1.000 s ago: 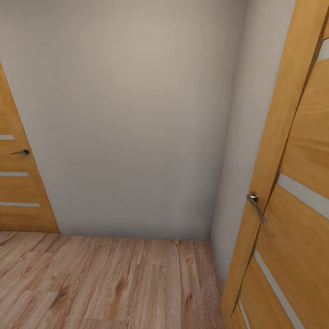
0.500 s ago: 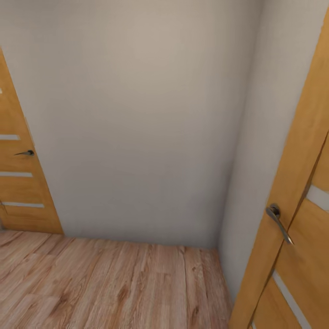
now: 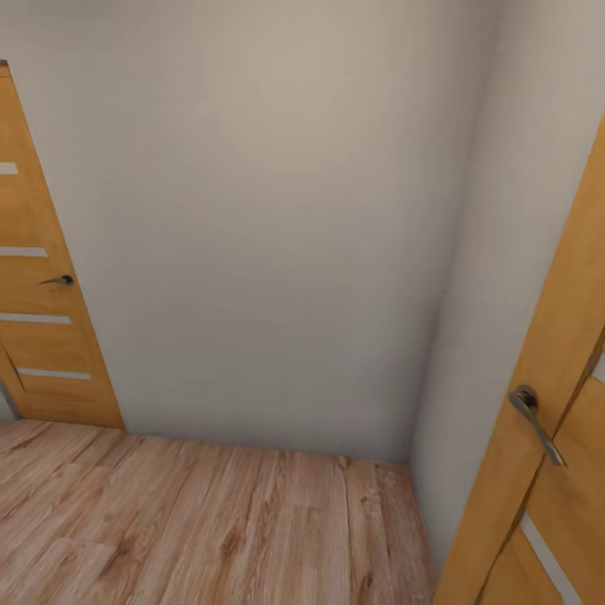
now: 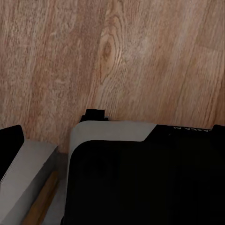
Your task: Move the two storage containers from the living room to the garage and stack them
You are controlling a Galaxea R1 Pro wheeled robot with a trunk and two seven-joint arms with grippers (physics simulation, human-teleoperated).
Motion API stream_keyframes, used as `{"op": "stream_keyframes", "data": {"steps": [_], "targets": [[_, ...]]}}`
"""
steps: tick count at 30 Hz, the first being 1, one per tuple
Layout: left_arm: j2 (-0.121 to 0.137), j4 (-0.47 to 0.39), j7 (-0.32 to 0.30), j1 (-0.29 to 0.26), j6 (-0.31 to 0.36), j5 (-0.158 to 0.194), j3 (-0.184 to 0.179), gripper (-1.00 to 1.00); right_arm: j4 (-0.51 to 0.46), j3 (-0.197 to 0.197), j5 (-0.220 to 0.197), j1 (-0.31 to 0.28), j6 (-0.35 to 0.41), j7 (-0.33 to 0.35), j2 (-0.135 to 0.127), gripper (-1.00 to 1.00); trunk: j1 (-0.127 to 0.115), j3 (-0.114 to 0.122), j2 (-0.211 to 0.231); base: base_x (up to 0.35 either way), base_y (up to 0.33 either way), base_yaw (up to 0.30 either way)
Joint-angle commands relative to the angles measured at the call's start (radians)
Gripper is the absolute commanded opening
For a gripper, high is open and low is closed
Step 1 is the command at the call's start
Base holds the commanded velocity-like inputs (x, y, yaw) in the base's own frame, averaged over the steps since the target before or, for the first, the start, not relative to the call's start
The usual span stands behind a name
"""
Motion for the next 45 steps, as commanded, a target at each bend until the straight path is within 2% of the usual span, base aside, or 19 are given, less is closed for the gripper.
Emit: {"op": "stream_keyframes", "data": {"steps": [1, 17, 33, 38, 45], "targets": [[0.000, 0.001, -0.001, -0.001, -0.003, 0.007, 0.004, 1.00, 0.002, 0.008, -0.008, -0.001, -0.003, 0.001, 0.001, 1.00, 0.001, -0.001, -0.001, 0.295, 0.000, 0.000], [0.001, 0.001, -0.001, -0.001, -0.003, 0.008, 0.004, 1.00, 0.003, 0.010, -0.007, -0.001, -0.004, 0.001, 0.001, 1.00, 0.001, -0.001, -0.001, 0.308, 0.000, 0.029], [0.001, 0.001, -0.001, -0.001, -0.003, 0.008, 0.004, 1.00, 0.002, 0.010, -0.005, -0.001, -0.005, 0.001, 0.001, 1.00, 0.001, -0.001, -0.001, 0.029, 0.000, 0.257], [0.001, 0.001, -0.001, -0.001, -0.003, 0.007, 0.004, 1.00, 0.003, 0.010, -0.005, -0.001, -0.005, 0.001, 0.001, 1.00, 0.001, -0.001, -0.001, 0.029, 0.000, 0.073], [0.001, 0.001, -0.001, -0.001, -0.003, 0.007, 0.004, 1.00, 0.003, 0.010, -0.005, -0.001, -0.005, 0.001, 0.001, 1.00, 0.001, -0.001, -0.001, 0.248, 0.000, 0.008]]}}
